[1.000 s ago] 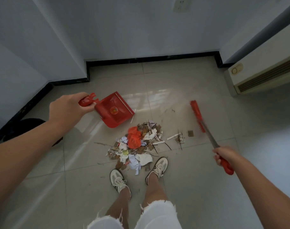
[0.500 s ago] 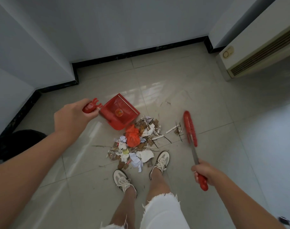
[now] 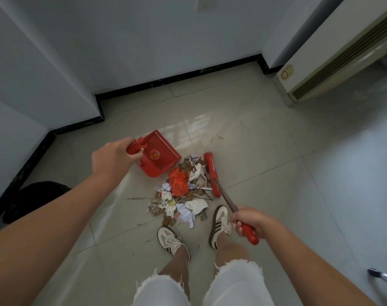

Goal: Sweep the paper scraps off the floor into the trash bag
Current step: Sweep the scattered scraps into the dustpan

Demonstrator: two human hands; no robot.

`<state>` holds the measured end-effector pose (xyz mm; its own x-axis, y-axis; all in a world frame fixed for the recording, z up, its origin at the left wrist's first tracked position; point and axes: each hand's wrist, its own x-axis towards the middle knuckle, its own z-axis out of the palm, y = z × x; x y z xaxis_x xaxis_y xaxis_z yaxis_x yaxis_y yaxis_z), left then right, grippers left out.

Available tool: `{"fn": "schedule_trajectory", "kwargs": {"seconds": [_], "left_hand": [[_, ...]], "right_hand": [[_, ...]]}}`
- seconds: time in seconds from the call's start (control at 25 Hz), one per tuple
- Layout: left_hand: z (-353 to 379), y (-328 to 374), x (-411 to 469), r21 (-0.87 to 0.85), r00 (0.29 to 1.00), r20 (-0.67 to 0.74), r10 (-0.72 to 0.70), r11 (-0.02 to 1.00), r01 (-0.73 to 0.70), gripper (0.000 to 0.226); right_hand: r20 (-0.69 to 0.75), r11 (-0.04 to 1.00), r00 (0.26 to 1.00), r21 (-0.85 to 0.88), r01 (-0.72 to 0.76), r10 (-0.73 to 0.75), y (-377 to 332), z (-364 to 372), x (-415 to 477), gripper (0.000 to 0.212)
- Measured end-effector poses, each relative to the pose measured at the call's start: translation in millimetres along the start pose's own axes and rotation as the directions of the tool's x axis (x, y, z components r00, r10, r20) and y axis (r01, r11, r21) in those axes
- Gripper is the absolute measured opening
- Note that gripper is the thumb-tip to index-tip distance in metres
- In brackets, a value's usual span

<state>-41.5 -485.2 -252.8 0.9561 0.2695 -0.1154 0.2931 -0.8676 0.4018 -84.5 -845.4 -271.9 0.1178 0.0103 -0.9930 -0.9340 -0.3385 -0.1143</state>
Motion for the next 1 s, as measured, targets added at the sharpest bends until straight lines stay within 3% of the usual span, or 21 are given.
{"fn": "schedule_trajectory", "kwargs": {"seconds": [0.12, 0.32, 0.6, 0.88, 1.0], "left_hand": [[-5.9, -3.9, -4.4, 0.000, 1.000, -0.004, 0.026, 1.000, -0.026, 0.022], [-23.2, -5.8, -23.0, -0.009, 0.999, -0.037, 0.026, 1.000, -0.026, 0.027], [-39.8, 16.1, -65.5, -0.079, 0.986, -0.151, -0.064, 0.996, 0.052, 0.034], [-33.2, 39.4, -110.1, 0.013, 0.980, -0.120, 0.157, 0.988, -0.157, 0.033], [-26.7, 38.4, -107.5, 0.013, 0.976, -0.070, 0.207, 0.978, -0.207, 0.033]], "right_hand": [[-0.062, 0.984, 0.998, 0.178, 0.013, -0.002, 13.8, -22.7, -15.6, 0.018], [-0.123, 0.950, 0.992, 0.312, 0.009, 0.032, 63.1, -52.1, -32.2, 0.024], [-0.178, 0.862, 0.981, 0.507, 0.019, 0.082, 200.2, -80.6, -59.4, 0.022], [-0.278, 0.727, 0.923, 0.687, -0.003, 0.267, 363.9, -62.5, -54.8, 0.026], [-0.309, 0.723, 0.888, 0.690, -0.036, 0.339, 412.5, -34.2, -35.0, 0.029]]}}
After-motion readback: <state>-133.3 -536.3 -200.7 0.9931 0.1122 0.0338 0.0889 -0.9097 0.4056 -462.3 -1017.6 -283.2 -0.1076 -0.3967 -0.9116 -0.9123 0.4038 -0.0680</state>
